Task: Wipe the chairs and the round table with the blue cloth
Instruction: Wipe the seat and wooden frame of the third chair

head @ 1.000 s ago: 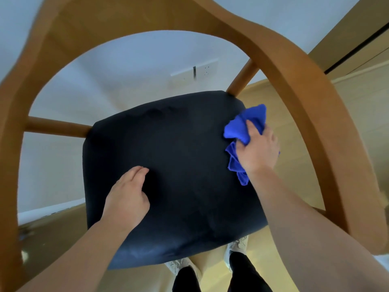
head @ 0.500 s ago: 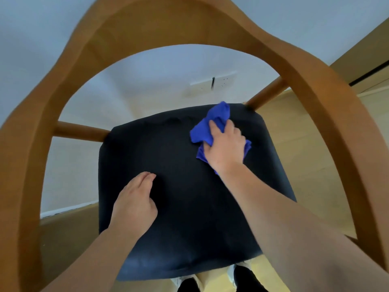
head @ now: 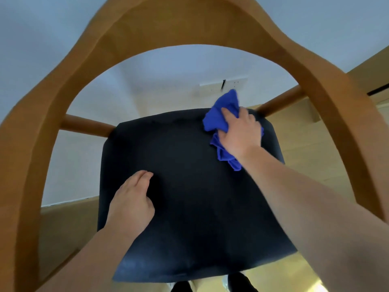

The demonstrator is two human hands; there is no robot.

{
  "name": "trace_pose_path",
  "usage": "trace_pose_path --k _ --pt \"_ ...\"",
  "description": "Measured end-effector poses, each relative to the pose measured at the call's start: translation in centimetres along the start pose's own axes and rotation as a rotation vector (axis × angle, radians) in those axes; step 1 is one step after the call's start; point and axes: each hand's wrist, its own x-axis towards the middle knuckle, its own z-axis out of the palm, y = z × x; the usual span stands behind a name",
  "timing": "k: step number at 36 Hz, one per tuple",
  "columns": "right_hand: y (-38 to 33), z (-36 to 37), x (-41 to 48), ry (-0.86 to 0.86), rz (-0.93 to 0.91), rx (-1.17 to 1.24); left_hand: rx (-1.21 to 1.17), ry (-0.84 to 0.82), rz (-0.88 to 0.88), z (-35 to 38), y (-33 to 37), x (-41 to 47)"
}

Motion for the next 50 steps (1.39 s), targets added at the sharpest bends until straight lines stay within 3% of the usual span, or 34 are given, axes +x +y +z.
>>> trace_pose_path --k 4,13,32,42,50 --pt "4.6 -0.6 0.3 0.017 0.243 0.021 -0.021 -0.009 -0.015 -0.1 -0.4 -0.3" --pt "0.2 -1.0 2.2 -0.016 0.335 0.040 -0.075 0.037 -0.115 -0.2 -1.6 -1.5" --pt "-16.5 1.0 1.5 -0.080 -0.413 -0.069 -0.231 0.098 -0.368 3.5 -3.4 -8.8" --pt "-15.3 2.1 -5.3 -0.166 -0.792 -0.165 -0.350 0.117 -0.381 4.6 -1.9 -14.3" --pt "-11.8 1.0 -14.0 -0.363 -0.871 -0.104 -0.358 0.203 -0.457 3.2 -0.2 -21.8"
